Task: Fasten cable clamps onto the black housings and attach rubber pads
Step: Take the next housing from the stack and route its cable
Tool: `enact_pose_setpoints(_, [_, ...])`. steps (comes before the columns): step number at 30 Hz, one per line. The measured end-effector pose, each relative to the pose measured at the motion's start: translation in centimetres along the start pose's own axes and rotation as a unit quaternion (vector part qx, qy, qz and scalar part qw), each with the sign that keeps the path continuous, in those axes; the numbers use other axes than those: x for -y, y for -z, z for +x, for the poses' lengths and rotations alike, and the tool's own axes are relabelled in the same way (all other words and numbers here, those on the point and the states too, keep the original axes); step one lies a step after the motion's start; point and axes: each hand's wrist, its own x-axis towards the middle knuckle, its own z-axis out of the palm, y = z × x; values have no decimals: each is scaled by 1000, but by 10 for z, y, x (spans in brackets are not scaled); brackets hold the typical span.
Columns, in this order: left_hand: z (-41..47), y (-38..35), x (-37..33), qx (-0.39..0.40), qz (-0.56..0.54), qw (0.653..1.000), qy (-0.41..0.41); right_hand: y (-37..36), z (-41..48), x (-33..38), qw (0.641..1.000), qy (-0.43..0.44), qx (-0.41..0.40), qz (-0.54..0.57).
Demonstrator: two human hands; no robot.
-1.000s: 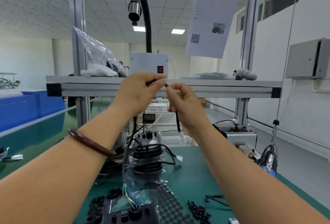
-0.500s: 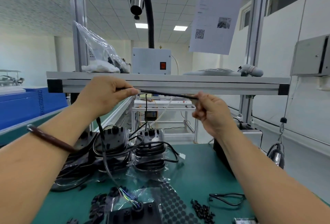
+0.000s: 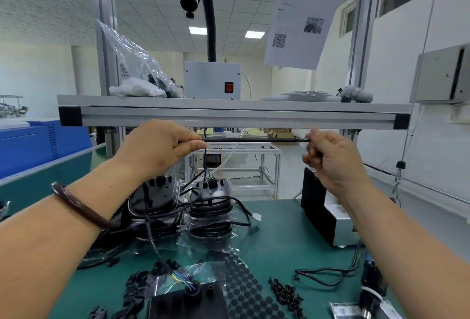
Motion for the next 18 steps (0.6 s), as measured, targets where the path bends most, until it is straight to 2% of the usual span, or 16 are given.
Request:
enact_pose_setpoints(4, [-3, -5, -1, 0, 1, 1000, 11, 10, -1, -2, 999, -16, -21, 20])
enact_pose_setpoints(8, [-9, -20, -10, -27, -117, 989, 83, 9, 3, -6, 993, -40, -54, 98])
enact_pose_setpoints(10, [-18, -28, -10, -39, -234, 958, 162, 5, 6, -9, 979, -56, -84, 180])
enact_pose_setpoints(11, [-26, -31, -9, -24, -316, 926, 207, 3, 7, -12, 968, -64, -96, 221])
enact_pose_setpoints(13, [-47, -41, -13, 43, -467, 839, 276, -4, 5, -22, 945, -92, -122, 290])
enact_pose_setpoints(14, [-57, -48, -15, 58, -498, 814, 294, -9, 3, -28, 931, -108, -135, 322])
enact_pose_setpoints(16, [-76, -63, -17, 32, -477, 812, 334, -18, -4, -38, 901, -133, -162, 381])
enact_pose_setpoints(18, [-90, -72, -16, -19, -415, 807, 421, -23, -9, -46, 875, -148, -178, 426])
